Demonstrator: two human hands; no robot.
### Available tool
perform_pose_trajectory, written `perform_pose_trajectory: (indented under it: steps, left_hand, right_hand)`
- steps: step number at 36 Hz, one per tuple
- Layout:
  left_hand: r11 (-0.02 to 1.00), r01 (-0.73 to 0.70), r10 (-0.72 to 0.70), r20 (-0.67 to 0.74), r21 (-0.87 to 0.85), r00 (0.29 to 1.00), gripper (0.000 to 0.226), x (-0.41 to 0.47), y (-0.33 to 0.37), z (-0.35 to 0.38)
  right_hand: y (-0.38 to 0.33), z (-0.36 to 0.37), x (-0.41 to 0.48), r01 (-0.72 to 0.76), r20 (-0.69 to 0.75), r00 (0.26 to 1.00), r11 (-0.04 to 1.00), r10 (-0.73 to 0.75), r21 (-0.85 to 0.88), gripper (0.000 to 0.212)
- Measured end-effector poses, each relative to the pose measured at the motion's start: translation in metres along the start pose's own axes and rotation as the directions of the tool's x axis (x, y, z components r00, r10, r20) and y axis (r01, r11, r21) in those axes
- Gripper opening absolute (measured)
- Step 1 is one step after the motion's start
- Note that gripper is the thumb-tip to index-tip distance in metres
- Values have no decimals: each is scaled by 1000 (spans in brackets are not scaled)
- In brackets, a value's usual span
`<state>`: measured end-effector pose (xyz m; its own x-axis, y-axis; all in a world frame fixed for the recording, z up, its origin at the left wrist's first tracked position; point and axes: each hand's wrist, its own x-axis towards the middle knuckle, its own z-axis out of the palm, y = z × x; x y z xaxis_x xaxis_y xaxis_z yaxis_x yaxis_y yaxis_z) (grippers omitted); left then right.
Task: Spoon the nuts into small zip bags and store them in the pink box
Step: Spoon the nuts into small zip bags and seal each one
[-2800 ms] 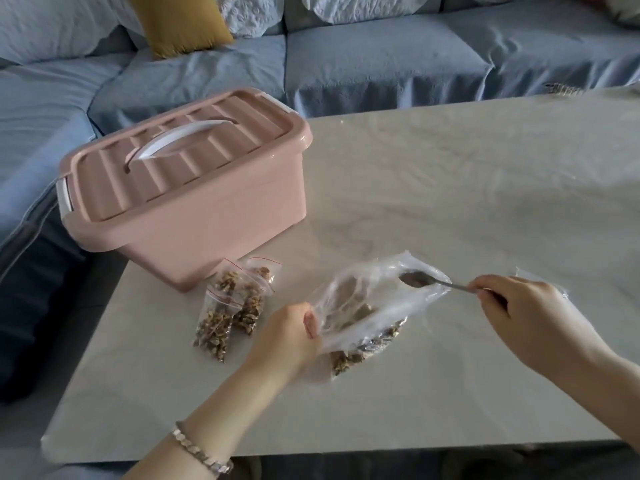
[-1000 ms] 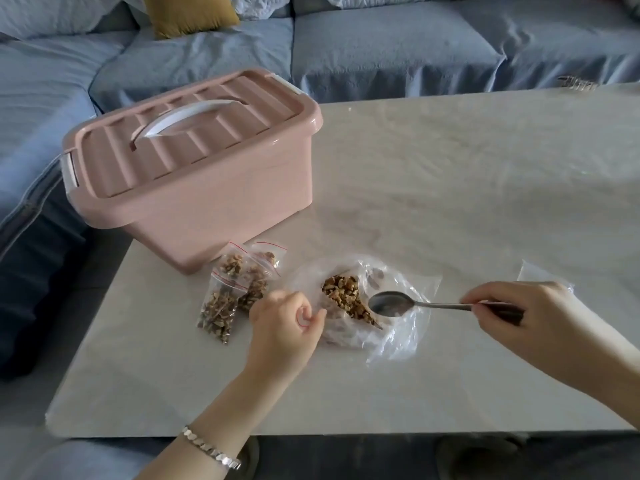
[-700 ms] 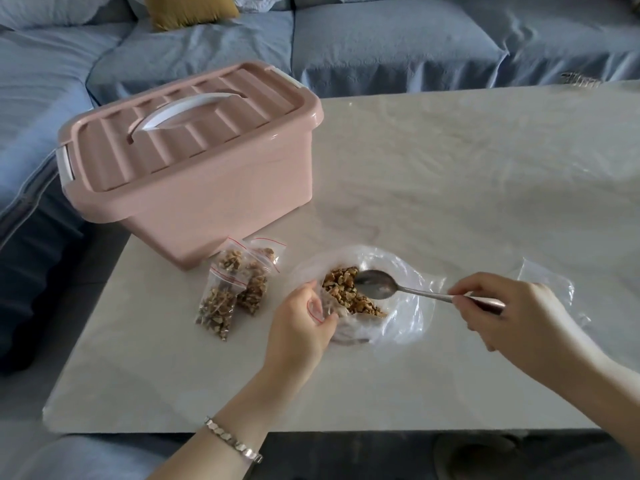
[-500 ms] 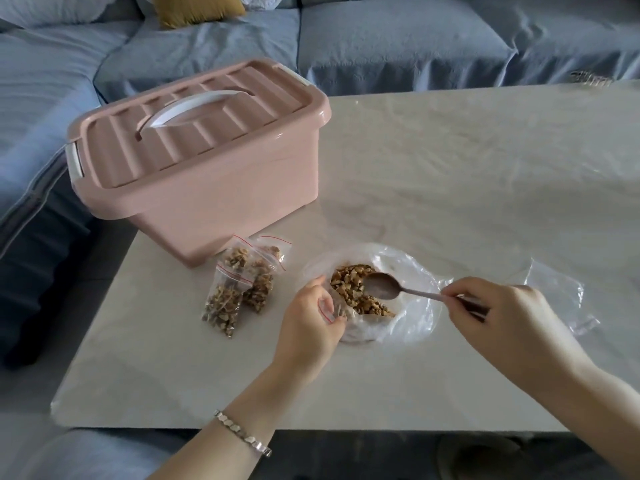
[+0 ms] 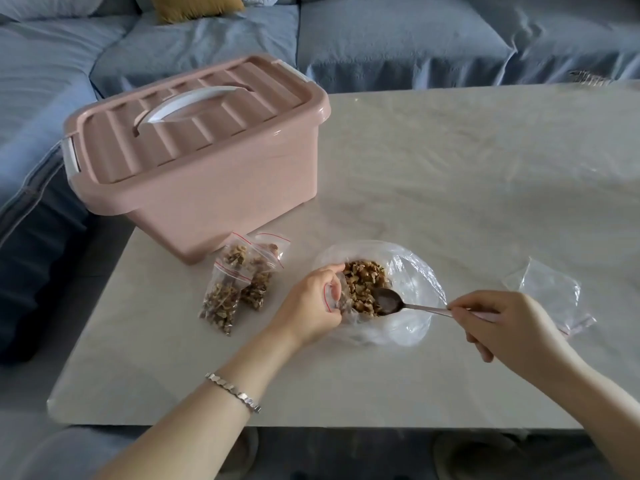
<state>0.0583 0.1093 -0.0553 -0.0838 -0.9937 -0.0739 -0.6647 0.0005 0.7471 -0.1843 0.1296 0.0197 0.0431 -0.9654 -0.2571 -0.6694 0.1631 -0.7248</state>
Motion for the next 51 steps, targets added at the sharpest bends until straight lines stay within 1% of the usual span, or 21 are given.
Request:
perform_pose_trajectory:
  steps: [4,8,13,15,20,22,25,27,30,33,36,38,40,43,45,48,51]
  left_hand:
    - [1000,-5,4,49,8,999,35,-1,-3,-5]
    - [1000,8,-8,50,-15,999,31,-9,-5,-5]
    - [998,18,-17,21,-63,1000,29,-14,-4,-4]
    - [995,33,-31,12,-94,999,29,-15,-4,-4]
    - [992,60,-65,-39,-107,997,36,-16,-7,-4]
    - [994,57,-62,-47,-93,997,38,-16,-8,-5]
    - [993,58,-61,-31,-101,998,38,-18,-7,-5]
    - [993,58,-61,-29,-99,998,38,-19,-6,-5]
    - [996,45,-48,-31,-73,998,38,-17,-4,-6]
    - [998,39,-41,-38,-48,998,40,-14,-5,-9]
    - [999,36,-37,-73,-24,997,41,-15,-3,-15]
    - [1000,21,-21,-108,-3,994,39,-16,3,-21]
    - [999,3,4,-175,39,985,36,-20,11,-28]
    - [994,-48,78,-318,101,945,33,-27,25,-37]
    - [993,-82,109,-382,84,918,28,-30,38,-43]
    - [991,-136,117,-406,-17,906,33,-31,59,-51]
    - [990,-109,72,-357,-85,931,43,-24,72,-49]
  right_hand:
    - [-1,2,-10,73,-51,996,997,-74,-21,22]
    - [-3,7,-16,154,-137,977,985,-164,-78,19]
    - [-6,18,-16,184,-124,972,976,-198,-112,19]
    - [-7,23,-17,201,-126,967,967,-221,-155,16]
    - [-2,26,-21,208,-225,934,936,-276,-283,14]
    - [-1,26,-23,191,-208,944,939,-256,-287,15]
    - [-5,28,-23,147,-80,984,980,-158,-134,23]
    - [-7,32,-20,99,-3,995,995,-99,-33,25]
    - [-6,37,-13,-32,53,998,987,24,155,21]
    - [-6,37,-10,-146,55,989,892,135,429,16]
    - [-3,33,-10,-176,30,980,778,198,603,16]
    - [0,31,-10,-174,11,975,736,220,655,19]
    - [3,28,-10,-163,-12,972,709,235,686,21]
    - [4,24,-9,-143,-28,972,678,235,721,24]
    - [4,22,-8,-140,-22,971,644,237,752,24]
    - [2,17,-6,-139,-10,971,601,238,787,25]
    - [-4,8,-4,-109,-29,976,591,218,799,25]
